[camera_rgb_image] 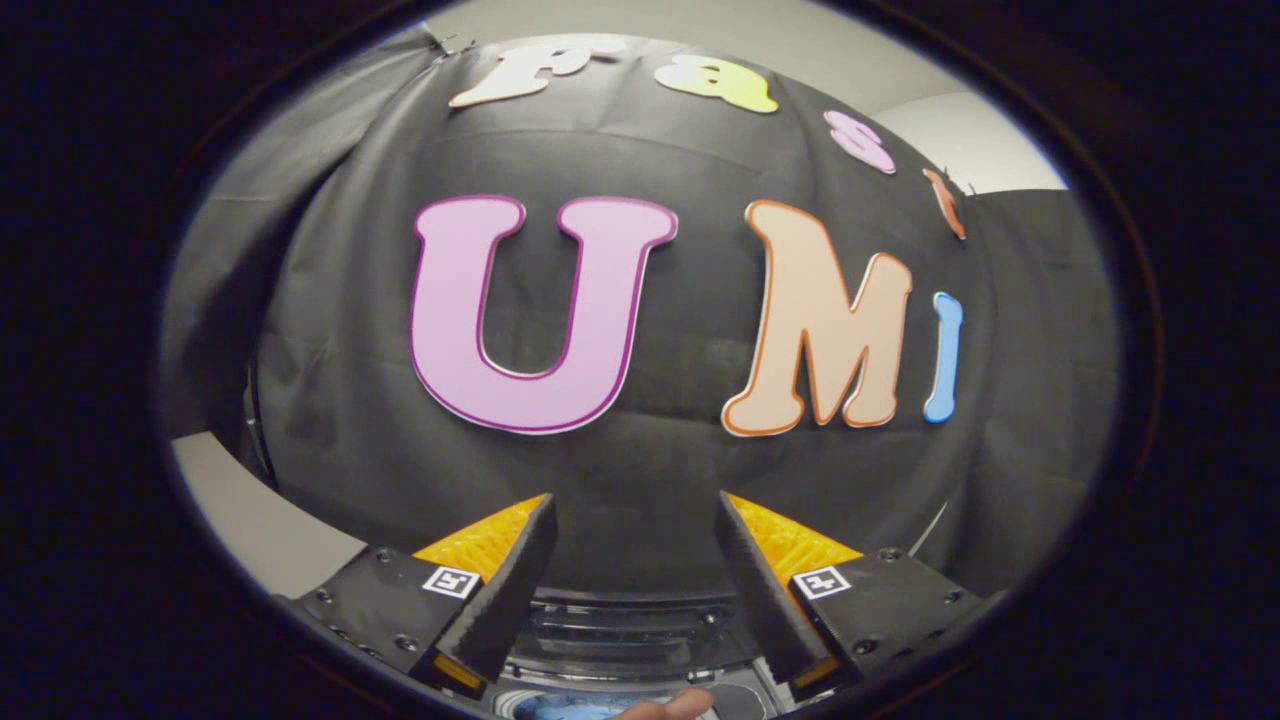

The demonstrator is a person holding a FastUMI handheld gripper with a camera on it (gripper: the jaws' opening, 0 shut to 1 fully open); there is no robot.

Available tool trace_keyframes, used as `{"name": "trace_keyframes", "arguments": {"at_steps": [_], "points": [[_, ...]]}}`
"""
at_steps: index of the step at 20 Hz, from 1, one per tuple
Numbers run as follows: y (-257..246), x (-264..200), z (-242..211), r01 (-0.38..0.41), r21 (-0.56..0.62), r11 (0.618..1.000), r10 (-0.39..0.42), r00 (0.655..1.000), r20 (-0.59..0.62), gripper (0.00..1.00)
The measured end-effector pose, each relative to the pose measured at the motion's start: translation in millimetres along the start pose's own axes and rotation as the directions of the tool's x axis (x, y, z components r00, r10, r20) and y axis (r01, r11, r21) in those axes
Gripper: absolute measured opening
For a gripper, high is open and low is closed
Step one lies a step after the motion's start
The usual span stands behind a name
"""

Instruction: Put the clothes into the washing machine and then close the washing machine lid.

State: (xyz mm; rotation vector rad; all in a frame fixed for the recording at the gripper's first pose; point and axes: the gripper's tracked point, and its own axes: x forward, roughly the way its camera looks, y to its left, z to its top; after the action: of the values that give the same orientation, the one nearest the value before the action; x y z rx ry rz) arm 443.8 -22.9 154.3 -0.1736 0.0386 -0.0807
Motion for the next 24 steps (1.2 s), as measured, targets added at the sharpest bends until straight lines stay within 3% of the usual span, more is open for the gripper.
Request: {"name": "trace_keyframes", "arguments": {"at_steps": [3, 6, 9, 24], "points": [[16, 26, -39, -0.030, 0.021, 0.999, 0.031, 0.997, -0.077, 0.98], [46, 41, -85, -0.108, 0.066, 0.992, 0.118, 0.977, -0.177, 0.98], [41, 44, -78, -0.076, 0.190, 0.979, 0.092, 0.993, -0.078, 0.93], [42, 35, -75, -0.058, 0.156, 0.986, 0.067, 0.996, -0.053, 0.91]]}}
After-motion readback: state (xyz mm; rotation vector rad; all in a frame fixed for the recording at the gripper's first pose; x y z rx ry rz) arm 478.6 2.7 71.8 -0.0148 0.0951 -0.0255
